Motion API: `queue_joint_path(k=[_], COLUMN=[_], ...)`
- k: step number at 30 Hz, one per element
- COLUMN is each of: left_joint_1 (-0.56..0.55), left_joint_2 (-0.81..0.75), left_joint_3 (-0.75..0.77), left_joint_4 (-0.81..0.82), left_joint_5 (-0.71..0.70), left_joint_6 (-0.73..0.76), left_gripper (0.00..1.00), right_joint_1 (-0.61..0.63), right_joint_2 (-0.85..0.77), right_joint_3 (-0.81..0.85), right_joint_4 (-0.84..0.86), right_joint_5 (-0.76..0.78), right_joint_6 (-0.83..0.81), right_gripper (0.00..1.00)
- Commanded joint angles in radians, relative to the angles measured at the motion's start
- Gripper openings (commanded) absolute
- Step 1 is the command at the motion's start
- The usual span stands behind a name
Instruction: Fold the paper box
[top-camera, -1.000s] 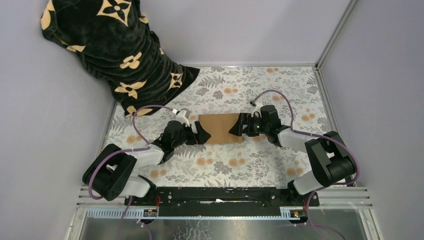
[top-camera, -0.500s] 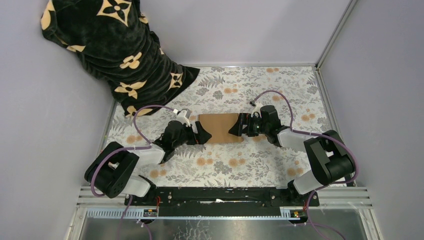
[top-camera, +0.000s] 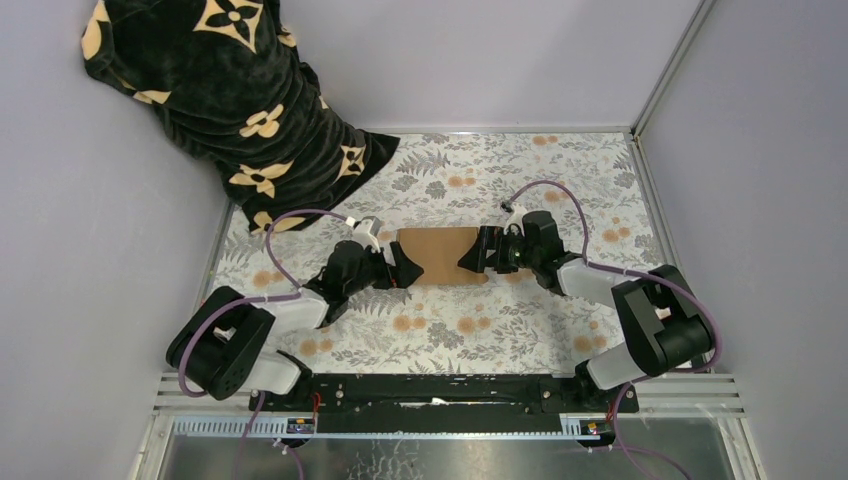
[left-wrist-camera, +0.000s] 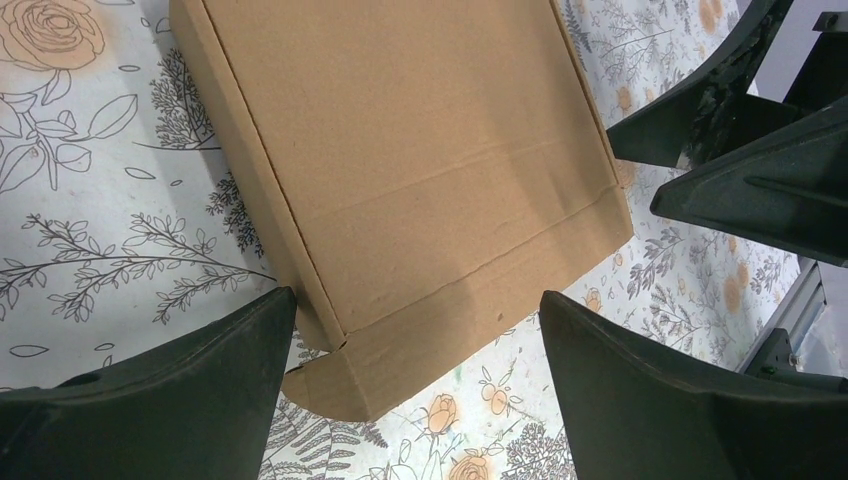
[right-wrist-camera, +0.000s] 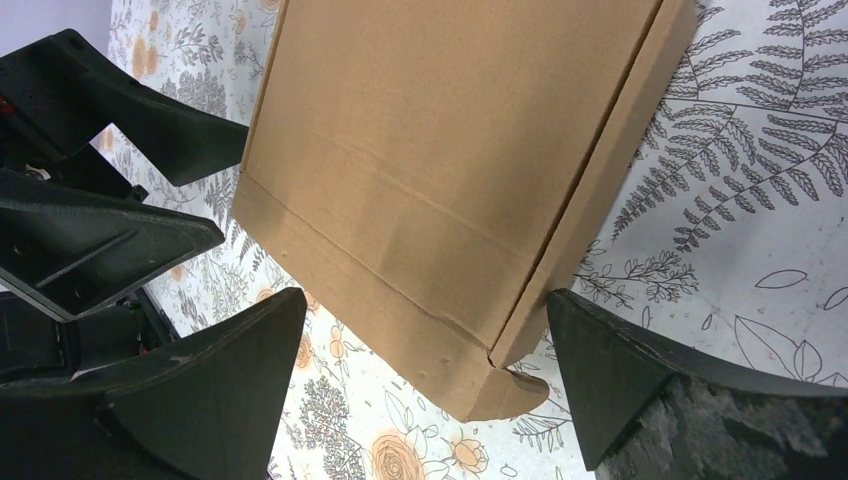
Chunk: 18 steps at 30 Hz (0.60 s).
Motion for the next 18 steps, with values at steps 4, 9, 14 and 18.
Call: queue_joint_path(k=[4, 9, 14, 18], left_joint_1=[0.007, 0.007, 0.007, 0.007], left_joint_2=[-0.048, -0.079, -0.102, -0.132], left_joint_3=[0.005, 0.011, 0.014, 0.022], left_joint_4=[0.021, -0.004, -0.022, -0.046], left_joint_5=[0.014, 0.011, 0.013, 0.015], left_joint_6=[0.0, 0.001, 0.001, 0.0], left_gripper=[0.98, 0.98, 0.99, 0.98], right_joint_1=[-0.004, -0.003, -0.004, -0.004], right_joint_2=[-0.081, -0.115, -0.143, -0.164], right_joint_3=[-0.01, -0.01, -0.007, -0.005], right_joint_4=[-0.004, -0.027, -0.049, -0.066], right_joint_5=[-0.03, -0.022, -0.017, -0.014], right_joint_6=[0.009, 0.006, 0.003, 0.003], right_gripper=[1.0, 1.0, 1.0, 1.0])
